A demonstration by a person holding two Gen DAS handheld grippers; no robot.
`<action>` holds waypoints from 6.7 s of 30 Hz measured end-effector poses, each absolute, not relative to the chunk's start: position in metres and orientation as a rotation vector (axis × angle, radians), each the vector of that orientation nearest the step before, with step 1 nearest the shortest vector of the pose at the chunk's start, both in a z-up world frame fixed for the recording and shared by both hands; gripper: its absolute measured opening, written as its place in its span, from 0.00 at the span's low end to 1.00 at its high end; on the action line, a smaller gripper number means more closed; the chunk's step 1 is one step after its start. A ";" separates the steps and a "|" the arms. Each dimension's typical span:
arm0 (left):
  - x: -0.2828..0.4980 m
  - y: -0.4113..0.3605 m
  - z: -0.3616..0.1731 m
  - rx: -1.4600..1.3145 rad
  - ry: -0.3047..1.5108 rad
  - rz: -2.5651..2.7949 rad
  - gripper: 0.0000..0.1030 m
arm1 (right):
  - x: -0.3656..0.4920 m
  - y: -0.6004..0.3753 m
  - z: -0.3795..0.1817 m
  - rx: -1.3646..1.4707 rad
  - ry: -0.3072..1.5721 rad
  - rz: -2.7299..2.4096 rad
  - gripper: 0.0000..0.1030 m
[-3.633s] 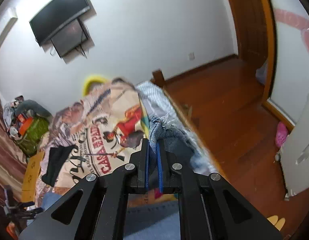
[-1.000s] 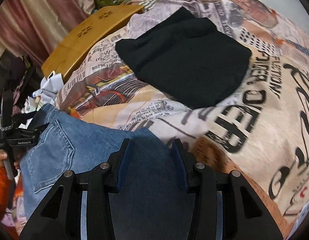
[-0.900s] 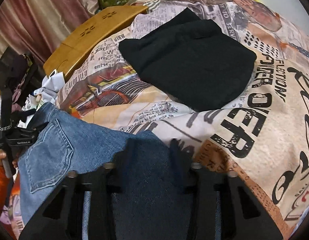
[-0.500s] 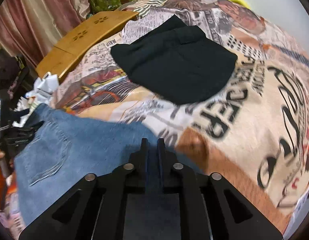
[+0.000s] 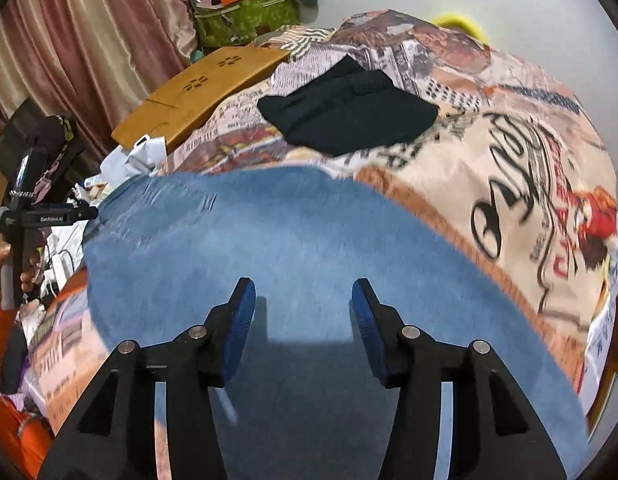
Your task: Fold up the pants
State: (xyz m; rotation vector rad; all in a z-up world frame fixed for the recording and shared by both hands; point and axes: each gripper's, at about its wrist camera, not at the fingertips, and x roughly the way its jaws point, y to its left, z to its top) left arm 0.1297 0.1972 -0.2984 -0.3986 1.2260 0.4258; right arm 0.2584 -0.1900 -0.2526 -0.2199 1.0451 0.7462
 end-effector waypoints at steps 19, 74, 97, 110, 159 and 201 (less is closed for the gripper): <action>0.115 0.174 -0.314 -0.410 1.178 0.393 0.66 | 0.191 -0.232 -0.266 -0.039 1.021 0.666 0.46; 0.324 -0.140 -0.261 0.196 1.207 -0.243 1.00 | 0.210 -0.600 -0.313 0.381 0.914 -0.369 0.05; 0.372 -0.261 -0.292 0.387 1.318 -0.483 1.00 | 0.177 -0.566 -0.318 0.761 0.912 -0.166 0.58; 0.382 -0.289 -0.305 0.348 1.313 -0.516 1.00 | 0.209 -0.578 -0.336 0.729 0.927 -0.208 0.41; 0.273 -0.081 -0.164 0.078 0.889 -0.270 1.00 | 0.249 -0.303 -0.173 0.188 0.692 0.423 0.07; 0.324 -0.161 -0.205 0.206 1.027 -0.305 1.00 | 0.277 -0.338 -0.237 0.157 0.920 0.412 0.49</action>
